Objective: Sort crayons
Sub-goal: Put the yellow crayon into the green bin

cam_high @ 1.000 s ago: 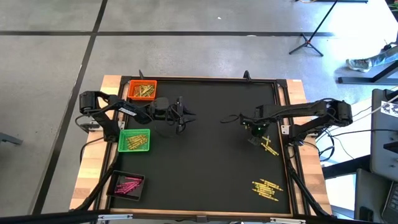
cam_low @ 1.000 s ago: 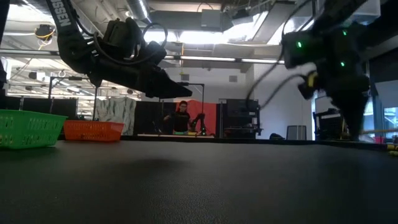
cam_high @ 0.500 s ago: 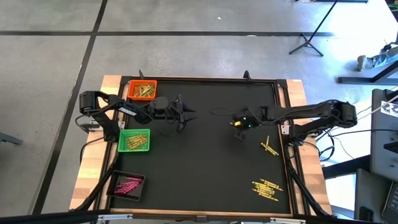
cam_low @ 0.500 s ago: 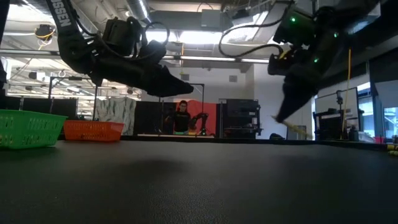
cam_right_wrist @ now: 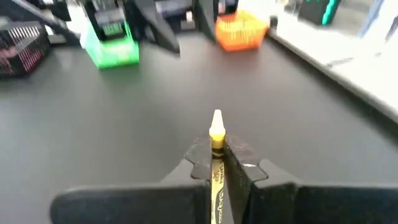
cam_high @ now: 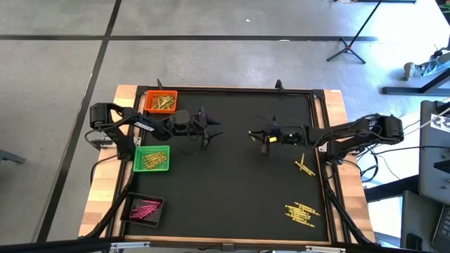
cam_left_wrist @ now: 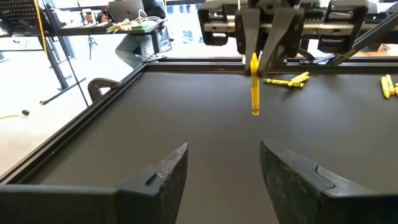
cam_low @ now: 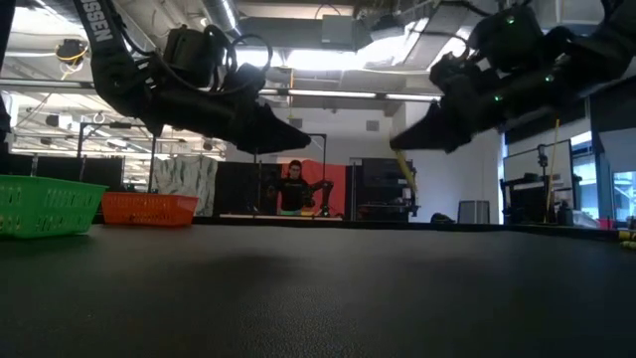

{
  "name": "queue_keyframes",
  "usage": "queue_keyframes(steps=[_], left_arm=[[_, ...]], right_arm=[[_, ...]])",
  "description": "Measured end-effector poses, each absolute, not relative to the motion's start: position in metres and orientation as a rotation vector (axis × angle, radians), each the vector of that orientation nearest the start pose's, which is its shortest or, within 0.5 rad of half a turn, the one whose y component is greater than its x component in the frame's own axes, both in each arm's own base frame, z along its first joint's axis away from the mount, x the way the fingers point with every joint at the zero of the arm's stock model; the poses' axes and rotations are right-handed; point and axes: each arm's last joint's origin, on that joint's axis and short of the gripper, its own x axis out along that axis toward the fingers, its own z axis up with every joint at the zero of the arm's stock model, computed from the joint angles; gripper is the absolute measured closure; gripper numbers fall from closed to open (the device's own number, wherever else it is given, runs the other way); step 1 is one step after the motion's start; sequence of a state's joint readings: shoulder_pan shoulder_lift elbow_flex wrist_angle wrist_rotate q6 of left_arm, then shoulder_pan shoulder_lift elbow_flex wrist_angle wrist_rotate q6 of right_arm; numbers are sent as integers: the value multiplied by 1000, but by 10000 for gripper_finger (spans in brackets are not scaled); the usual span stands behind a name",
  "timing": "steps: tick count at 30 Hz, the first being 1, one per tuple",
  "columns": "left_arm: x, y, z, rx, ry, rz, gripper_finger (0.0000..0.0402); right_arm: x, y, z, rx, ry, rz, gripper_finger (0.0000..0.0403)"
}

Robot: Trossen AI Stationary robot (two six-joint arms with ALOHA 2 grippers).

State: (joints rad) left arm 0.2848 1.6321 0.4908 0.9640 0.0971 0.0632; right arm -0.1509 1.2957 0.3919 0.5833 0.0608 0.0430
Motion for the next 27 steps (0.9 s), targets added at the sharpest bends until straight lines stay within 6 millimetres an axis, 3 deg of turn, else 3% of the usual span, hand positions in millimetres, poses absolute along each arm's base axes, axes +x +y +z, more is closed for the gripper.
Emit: queue_keyframes(steps=[17, 27], left_arm=[[283, 67, 162, 15, 91, 139, 218], [294, 64, 175, 27, 47, 83, 218]], right_arm=[[257, -39, 174, -80, -25, -133, 386], [294, -42, 180, -121, -61, -45, 386]])
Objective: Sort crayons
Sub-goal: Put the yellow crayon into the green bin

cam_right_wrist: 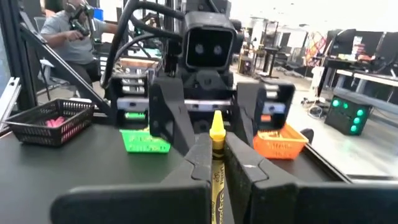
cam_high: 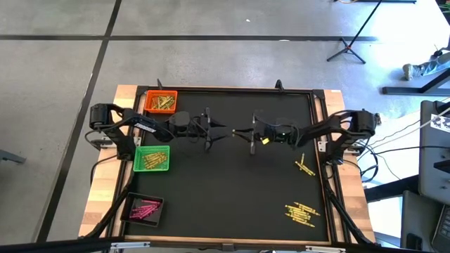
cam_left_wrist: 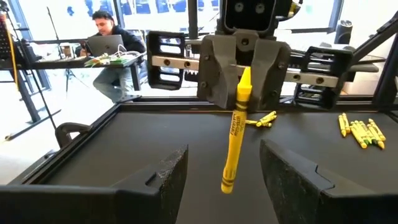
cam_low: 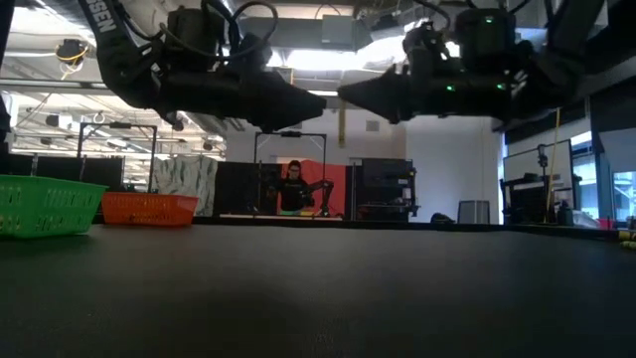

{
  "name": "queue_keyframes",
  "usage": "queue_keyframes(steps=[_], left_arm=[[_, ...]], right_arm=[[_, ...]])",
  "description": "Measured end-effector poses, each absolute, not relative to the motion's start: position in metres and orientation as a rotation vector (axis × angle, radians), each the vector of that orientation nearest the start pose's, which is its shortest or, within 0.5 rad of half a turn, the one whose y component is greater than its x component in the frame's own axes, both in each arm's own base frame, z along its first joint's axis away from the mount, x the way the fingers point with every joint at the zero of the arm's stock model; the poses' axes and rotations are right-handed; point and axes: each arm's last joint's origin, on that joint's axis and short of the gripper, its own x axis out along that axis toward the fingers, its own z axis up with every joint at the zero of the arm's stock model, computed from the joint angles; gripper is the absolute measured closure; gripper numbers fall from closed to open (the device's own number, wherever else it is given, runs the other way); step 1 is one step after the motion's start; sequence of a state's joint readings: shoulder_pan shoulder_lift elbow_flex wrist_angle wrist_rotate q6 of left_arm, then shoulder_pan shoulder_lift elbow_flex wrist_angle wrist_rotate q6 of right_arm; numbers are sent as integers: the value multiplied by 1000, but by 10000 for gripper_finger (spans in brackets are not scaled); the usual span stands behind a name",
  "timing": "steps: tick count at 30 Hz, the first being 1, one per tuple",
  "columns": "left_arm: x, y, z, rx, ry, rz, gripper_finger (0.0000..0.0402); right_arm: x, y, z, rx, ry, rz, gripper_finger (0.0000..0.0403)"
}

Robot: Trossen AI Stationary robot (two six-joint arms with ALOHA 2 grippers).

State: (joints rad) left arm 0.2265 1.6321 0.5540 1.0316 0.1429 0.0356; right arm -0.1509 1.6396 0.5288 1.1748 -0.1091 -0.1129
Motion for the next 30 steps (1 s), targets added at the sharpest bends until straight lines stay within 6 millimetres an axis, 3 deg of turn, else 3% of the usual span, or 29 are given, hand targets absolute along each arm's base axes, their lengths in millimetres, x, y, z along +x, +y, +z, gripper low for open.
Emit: queue_keyframes(steps=[15, 30], left_arm=[[296, 58, 175, 35, 44, 61, 236], [294, 57, 179, 83, 60, 56, 391]], right_arm=[[335, -44, 195, -161, -105, 63, 386], [340, -46, 193, -153, -58, 63, 386]])
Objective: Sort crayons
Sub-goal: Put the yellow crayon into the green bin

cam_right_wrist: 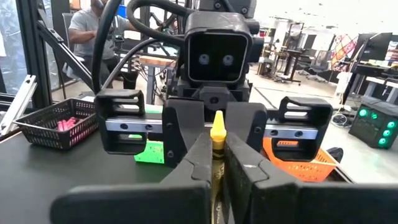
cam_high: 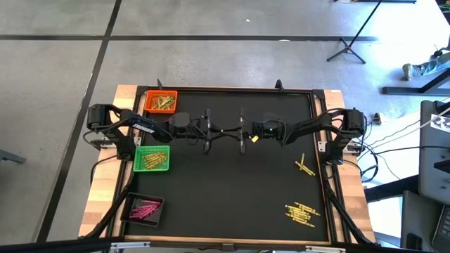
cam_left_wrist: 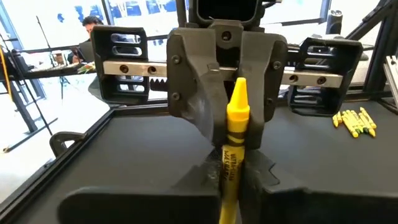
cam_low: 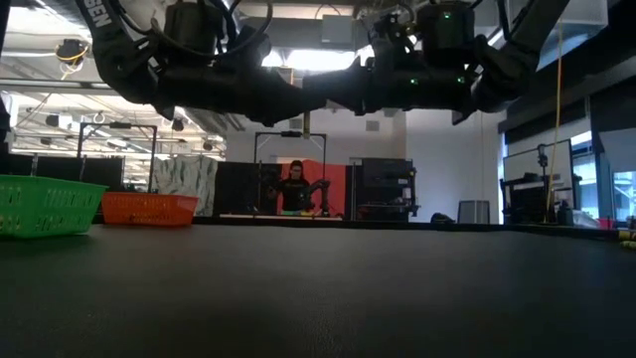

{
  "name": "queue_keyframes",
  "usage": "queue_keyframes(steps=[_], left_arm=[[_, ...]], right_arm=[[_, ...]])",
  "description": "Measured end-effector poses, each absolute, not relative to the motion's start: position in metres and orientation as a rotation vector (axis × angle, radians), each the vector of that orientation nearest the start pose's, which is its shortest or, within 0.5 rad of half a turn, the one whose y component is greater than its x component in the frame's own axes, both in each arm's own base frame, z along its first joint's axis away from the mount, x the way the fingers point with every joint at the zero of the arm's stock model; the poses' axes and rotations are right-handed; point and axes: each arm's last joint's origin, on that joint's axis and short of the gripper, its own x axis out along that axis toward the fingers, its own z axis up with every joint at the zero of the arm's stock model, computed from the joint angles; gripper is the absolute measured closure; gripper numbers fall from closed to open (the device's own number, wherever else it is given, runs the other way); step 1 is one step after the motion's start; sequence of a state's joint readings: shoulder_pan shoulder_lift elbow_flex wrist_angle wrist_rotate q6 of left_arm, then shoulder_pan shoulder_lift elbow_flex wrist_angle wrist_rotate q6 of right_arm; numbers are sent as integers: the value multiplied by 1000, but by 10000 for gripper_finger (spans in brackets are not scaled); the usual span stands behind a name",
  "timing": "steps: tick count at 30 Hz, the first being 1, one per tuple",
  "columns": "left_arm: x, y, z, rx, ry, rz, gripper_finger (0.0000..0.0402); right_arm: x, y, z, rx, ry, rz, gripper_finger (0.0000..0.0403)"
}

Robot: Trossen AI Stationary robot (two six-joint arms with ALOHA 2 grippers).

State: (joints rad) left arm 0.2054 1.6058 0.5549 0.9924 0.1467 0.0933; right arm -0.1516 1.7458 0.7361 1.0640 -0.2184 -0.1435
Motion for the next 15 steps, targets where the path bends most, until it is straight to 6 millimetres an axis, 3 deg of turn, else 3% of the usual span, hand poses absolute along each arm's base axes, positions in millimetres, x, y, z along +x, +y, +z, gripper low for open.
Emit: queue_keyframes(steps=[3, 7, 11, 15], left_arm=[[294, 57, 177, 79, 76, 54, 393], [293, 57, 173, 70, 125, 56, 391], [286, 56, 175, 71, 224, 54, 391], [271, 52, 182, 75, 360, 40, 390]], right_arm=[[340, -45, 192, -144, -51, 72, 369], [336, -44, 198, -134, 0, 88, 308], [325, -42, 206, -124, 134, 98, 253], [310, -40, 202, -116, 262, 110, 228]])
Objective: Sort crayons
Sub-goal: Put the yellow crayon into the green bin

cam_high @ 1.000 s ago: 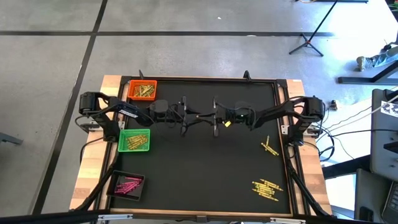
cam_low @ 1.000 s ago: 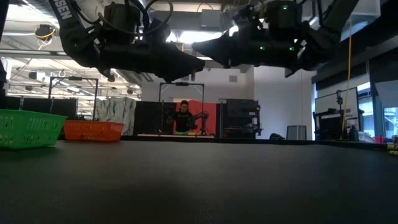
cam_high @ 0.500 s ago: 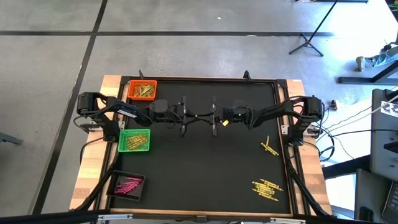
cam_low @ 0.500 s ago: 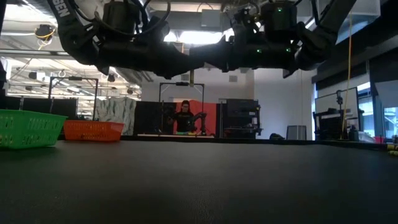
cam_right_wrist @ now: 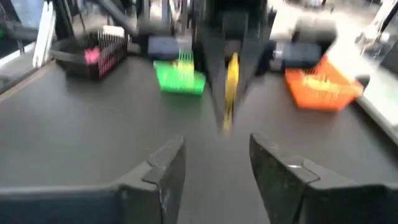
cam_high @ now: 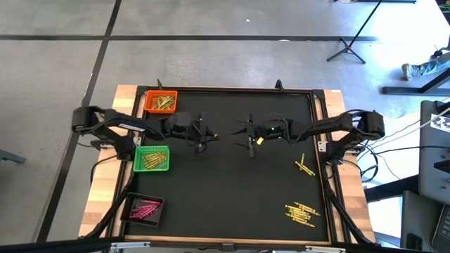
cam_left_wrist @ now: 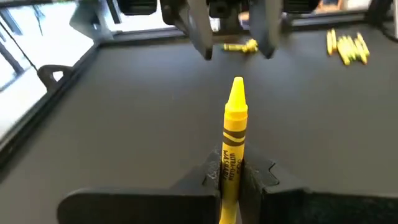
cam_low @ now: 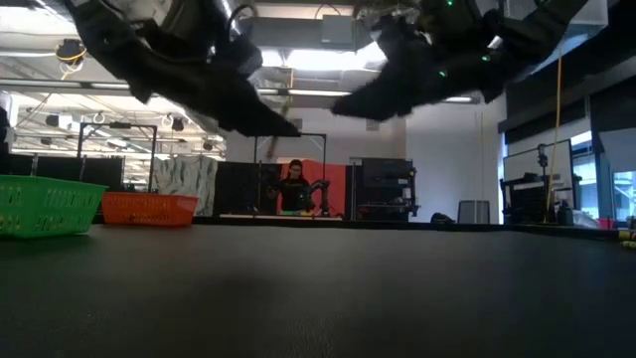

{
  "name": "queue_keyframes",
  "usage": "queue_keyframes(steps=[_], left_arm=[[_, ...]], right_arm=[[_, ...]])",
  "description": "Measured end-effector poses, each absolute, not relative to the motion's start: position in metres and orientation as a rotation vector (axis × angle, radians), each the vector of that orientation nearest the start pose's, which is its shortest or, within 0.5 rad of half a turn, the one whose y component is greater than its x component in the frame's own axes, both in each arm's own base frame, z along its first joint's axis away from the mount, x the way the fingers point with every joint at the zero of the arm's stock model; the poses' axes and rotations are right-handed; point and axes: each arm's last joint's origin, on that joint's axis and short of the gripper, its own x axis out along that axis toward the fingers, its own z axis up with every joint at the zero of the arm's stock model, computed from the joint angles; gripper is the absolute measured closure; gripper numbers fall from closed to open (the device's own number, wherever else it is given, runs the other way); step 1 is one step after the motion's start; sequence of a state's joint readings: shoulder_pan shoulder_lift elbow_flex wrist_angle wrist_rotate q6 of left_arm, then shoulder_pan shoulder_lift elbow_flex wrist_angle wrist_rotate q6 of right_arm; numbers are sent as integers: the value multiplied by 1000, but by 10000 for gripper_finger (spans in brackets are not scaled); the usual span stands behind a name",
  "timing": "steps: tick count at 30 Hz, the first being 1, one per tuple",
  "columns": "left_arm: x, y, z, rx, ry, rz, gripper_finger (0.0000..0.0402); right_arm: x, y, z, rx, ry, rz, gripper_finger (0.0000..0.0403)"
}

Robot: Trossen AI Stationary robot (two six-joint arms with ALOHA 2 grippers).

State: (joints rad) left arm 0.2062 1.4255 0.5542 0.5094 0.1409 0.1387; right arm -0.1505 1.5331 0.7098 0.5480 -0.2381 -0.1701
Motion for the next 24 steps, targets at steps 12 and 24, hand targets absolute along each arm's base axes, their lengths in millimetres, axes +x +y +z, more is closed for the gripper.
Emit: queue_keyframes(steps=[12, 24], left_arm=[[206, 40, 211, -28, 755, 129, 390], [158, 18, 227, -386, 1330, 325, 390]], right_arm=[[288, -39, 158, -48, 396, 38, 232], [291, -39, 147, -13, 427, 34, 233]])
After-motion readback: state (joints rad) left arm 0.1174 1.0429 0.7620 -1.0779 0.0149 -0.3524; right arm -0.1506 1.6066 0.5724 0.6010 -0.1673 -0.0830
